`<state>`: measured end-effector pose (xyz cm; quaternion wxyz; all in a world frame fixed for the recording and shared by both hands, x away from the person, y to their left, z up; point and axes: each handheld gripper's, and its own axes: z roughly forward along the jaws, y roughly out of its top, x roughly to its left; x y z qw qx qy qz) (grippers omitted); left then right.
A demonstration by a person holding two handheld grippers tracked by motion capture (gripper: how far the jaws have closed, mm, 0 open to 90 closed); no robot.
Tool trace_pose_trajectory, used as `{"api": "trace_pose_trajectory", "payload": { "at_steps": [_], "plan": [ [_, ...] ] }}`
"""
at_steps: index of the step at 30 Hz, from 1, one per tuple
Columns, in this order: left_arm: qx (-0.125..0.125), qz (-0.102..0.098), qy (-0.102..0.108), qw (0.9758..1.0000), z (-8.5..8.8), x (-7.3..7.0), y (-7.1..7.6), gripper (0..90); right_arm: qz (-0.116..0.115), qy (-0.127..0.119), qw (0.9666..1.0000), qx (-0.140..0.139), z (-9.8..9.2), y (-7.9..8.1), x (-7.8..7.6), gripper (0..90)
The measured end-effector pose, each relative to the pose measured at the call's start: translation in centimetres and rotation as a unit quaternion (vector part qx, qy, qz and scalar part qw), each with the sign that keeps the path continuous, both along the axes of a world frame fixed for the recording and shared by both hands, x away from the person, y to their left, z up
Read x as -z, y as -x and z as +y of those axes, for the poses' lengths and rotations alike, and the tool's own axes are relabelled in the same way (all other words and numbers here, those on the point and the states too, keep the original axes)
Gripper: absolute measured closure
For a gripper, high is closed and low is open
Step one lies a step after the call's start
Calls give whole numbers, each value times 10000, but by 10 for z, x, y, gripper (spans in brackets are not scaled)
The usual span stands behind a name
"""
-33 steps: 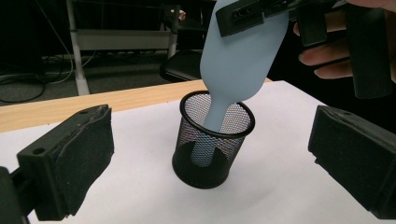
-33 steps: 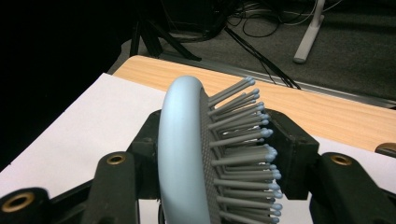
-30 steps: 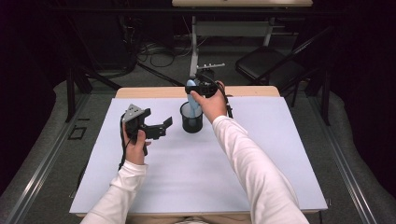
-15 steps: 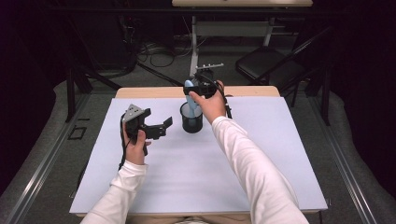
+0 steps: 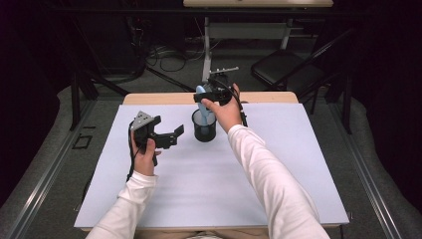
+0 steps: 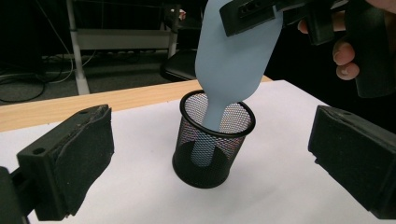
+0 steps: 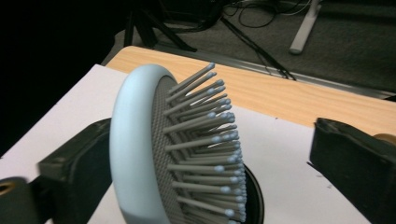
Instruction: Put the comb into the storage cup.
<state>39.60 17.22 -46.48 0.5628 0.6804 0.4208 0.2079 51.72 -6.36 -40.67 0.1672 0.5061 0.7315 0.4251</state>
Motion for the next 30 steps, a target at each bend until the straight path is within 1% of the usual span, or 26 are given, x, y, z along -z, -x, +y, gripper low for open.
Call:
{"api": "trace_pose_trajectory", "payload": {
  "at_steps": [3,4,5,6,8,12,14,19,21,28,30],
  "plan": [
    [0,-3,0,10000,0,0,0,4,13,-51,10000,-56,0,1,0,0],
    [-4,3,-11,10000,0,0,0,4,-11,70,10000,34,1,1,0,0],
    [-3,2,-11,10000,0,0,0,4,-101,297,9994,166,3,3,0,0],
    [-3,2,-14,10000,0,0,0,4,-105,329,9993,138,3,3,0,0],
    [1,6,-21,10000,0,0,0,4,-33,250,9996,86,4,4,0,0],
    [6,7,-22,10000,0,0,0,4,-36,270,9996,8,6,5,-1,0],
    [2,6,-17,10000,0,0,0,4,22,249,9997,-6,7,6,0,0],
    [2,-6,-9,10000,0,0,0,4,43,264,9996,-73,7,6,0,0],
    [15,-10,-8,10000,0,0,0,4,56,218,9997,-127,6,6,-1,0],
    [5,-8,-9,10000,0,0,0,4,87,168,9997,-159,6,6,-1,0],
    [7,-8,-7,10000,0,0,0,4,37,182,9997,-143,5,6,-2,0]
  ]
}}
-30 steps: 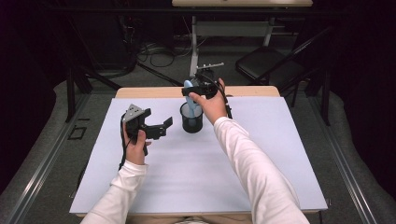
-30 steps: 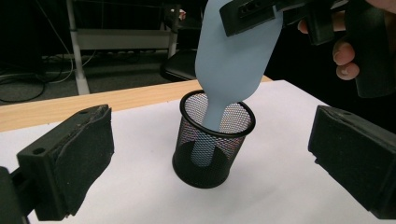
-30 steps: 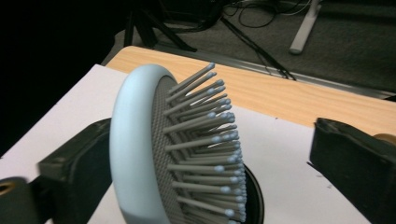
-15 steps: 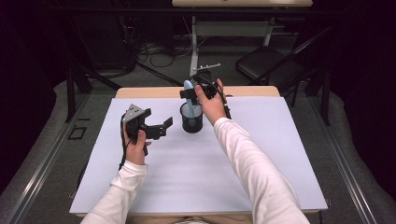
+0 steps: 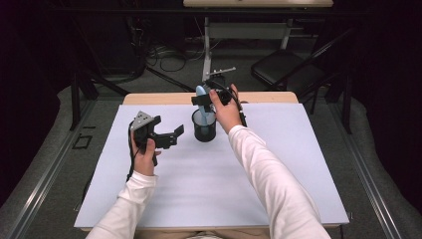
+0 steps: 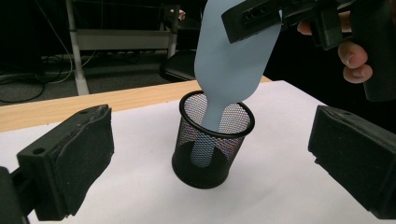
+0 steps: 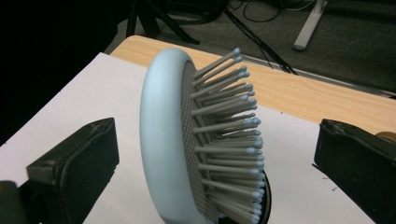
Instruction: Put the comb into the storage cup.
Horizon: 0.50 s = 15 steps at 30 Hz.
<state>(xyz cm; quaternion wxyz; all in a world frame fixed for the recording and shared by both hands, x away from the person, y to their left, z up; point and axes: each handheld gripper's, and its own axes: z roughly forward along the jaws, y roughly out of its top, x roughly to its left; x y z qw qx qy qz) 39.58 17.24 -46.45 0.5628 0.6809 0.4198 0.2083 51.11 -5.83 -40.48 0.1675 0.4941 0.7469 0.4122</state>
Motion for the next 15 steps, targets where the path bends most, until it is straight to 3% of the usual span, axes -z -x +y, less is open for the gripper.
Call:
{"api": "trace_pose_trajectory", "payload": {
  "at_steps": [15],
  "plan": [
    [19,13,-18,10000,0,0,0,4,15,-92,9999,-88,0,1,-2,0]
  ]
}}
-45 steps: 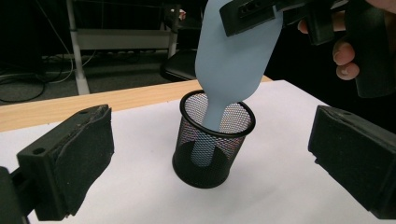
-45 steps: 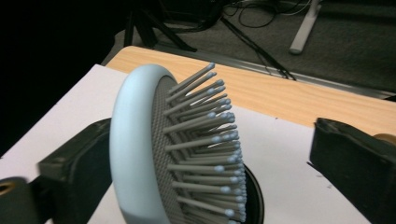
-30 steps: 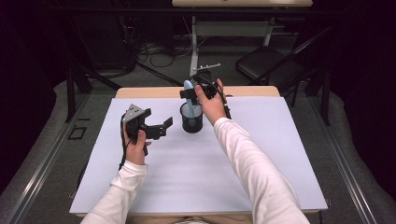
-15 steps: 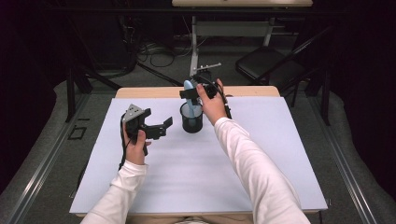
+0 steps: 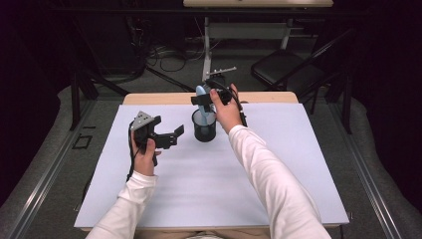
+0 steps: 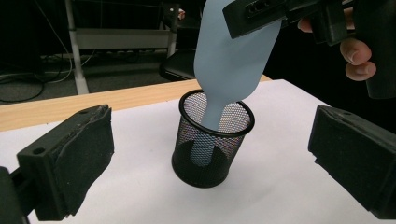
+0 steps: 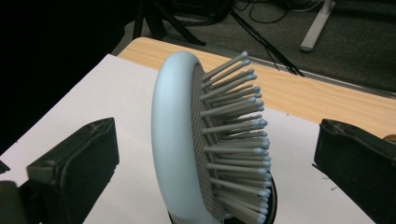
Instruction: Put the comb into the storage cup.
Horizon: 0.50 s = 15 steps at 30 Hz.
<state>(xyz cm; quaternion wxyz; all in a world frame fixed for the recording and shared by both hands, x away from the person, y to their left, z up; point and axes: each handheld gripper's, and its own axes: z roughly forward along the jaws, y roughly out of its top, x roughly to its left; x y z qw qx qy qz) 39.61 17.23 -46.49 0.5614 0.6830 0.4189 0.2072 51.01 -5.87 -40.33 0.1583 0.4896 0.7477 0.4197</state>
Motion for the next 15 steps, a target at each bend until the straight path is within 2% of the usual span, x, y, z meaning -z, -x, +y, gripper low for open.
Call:
{"api": "trace_pose_trajectory", "payload": {
  "at_steps": [15],
  "plan": [
    [23,18,32,10000,1,-1,0,4,-90,-219,9997,-78,-4,2,-8,0]
  ]
}}
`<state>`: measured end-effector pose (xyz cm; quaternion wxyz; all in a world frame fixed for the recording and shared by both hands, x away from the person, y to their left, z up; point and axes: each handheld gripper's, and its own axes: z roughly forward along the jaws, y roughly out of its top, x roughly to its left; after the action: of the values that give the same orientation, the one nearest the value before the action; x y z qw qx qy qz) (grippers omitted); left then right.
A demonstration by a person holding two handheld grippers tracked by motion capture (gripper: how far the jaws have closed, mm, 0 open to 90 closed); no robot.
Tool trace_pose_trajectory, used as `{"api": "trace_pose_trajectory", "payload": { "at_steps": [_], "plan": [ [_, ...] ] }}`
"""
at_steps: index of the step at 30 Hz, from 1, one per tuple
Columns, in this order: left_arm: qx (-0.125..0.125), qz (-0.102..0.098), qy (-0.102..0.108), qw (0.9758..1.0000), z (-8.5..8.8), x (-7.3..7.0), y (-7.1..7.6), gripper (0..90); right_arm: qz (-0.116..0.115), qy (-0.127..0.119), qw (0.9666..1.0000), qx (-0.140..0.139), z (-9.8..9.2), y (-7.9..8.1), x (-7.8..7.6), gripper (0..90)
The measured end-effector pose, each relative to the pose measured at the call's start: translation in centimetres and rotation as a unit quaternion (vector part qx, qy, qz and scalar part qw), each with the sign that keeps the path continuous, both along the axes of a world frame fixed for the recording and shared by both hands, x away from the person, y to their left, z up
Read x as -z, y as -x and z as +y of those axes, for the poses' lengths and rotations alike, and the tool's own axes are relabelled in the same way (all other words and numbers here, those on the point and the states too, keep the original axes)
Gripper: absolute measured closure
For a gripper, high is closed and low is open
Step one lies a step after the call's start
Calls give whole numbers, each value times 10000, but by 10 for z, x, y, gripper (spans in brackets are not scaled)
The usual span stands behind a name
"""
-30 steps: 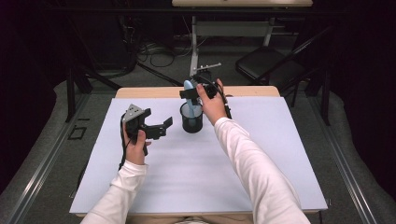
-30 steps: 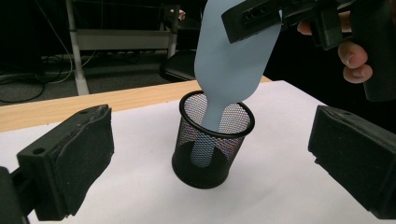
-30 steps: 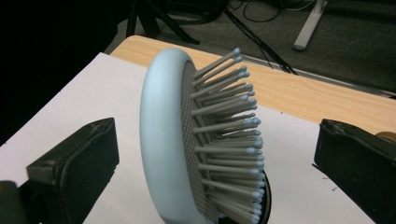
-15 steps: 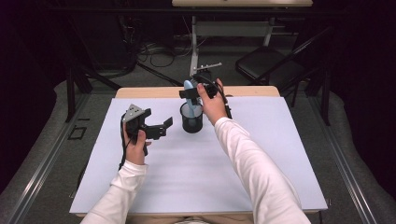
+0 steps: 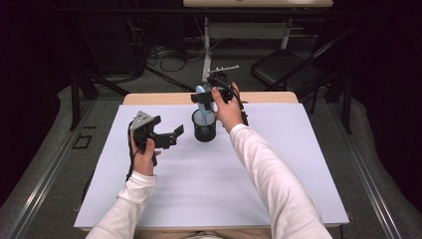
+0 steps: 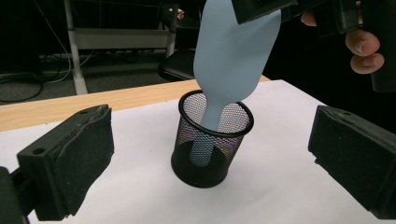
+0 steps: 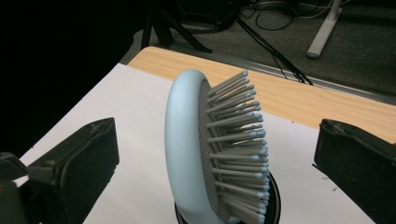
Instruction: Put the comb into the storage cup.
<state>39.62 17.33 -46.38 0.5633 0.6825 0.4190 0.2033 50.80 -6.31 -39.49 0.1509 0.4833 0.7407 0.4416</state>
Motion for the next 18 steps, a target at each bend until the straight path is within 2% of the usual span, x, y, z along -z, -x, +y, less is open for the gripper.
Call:
{"api": "trace_pose_trajectory", "payload": {
  "at_steps": [13,18],
  "plan": [
    [150,65,71,9998,1,-8,2,4,-191,2,9997,-158,0,12,-13,0],
    [273,167,95,9994,2,-12,1,4,-236,-10,9995,-213,-3,17,-17,0]
  ]
}}
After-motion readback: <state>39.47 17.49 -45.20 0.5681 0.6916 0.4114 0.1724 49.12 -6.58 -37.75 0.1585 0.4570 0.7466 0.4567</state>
